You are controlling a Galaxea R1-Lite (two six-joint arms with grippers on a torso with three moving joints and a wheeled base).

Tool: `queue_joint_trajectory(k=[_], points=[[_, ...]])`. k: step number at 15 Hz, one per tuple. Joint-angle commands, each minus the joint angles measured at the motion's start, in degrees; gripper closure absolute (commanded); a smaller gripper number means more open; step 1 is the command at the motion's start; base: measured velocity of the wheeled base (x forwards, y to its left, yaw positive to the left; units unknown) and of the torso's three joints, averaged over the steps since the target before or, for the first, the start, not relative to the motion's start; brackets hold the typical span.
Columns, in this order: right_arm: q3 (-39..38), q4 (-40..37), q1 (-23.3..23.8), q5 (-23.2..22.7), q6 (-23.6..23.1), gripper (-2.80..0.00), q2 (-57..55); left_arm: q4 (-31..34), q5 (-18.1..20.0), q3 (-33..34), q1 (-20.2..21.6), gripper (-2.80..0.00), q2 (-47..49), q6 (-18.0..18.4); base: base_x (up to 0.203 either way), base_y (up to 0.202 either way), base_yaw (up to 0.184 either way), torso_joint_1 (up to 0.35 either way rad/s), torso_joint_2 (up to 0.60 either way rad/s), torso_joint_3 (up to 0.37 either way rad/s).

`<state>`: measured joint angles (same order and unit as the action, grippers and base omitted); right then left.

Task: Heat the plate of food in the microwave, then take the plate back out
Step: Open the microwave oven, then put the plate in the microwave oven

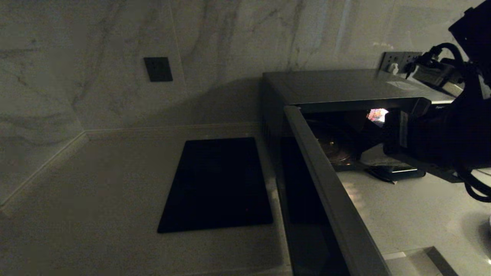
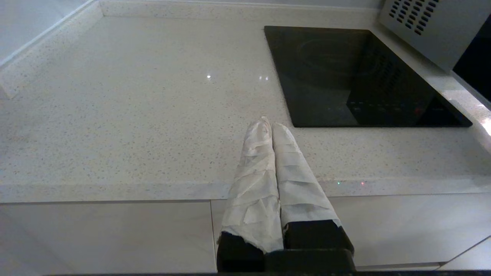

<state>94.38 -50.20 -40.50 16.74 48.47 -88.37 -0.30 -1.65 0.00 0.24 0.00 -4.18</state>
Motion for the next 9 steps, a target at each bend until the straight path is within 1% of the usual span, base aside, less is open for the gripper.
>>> queue_joint_trajectory(k=[1, 3, 4, 6, 7, 9], points=[[0.2, -0.7, 4.2, 8.0, 2.2, 0.0, 0.0, 0.0, 0.0, 0.0, 0.0, 0.0, 0.1, 0.0, 0.0, 0.0, 0.0, 0.0, 0.0, 0.0], [0.6, -2.7, 11.8, 10.4, 1.0, 0.0, 0.2, 0.0, 0.0, 0.0, 0.0, 0.0, 0.1, 0.0, 0.0, 0.0, 0.0, 0.0, 0.0, 0.0], [0.1, -3.5, 16.2, 12.7, 0.3, 0.0, 0.1, 0.0, 0.0, 0.0, 0.0, 0.0, 0.1, 0.0, 0.0, 0.0, 0.0, 0.0, 0.0, 0.0], [-3.1, -3.9, 25.4, 16.0, -1.0, 0.0, 0.1, 0.0, 0.0, 0.0, 0.0, 0.0, 0.1, 0.0, 0.0, 0.0, 0.0, 0.0, 0.0, 0.0], [-5.0, -3.4, 30.6, 16.6, -2.4, 0.0, 0.3, 0.0, 0.0, 0.0, 0.0, 0.0, 0.1, 0.0, 0.0, 0.0, 0.0, 0.0, 0.0, 0.0], [-8.8, 0.7, 41.9, 16.5, -5.7, 0.0, 1.1, 0.0, 0.0, 0.0, 0.0, 0.0, 0.1, 0.0, 0.0, 0.0, 0.0, 0.0, 0.0, 0.0]])
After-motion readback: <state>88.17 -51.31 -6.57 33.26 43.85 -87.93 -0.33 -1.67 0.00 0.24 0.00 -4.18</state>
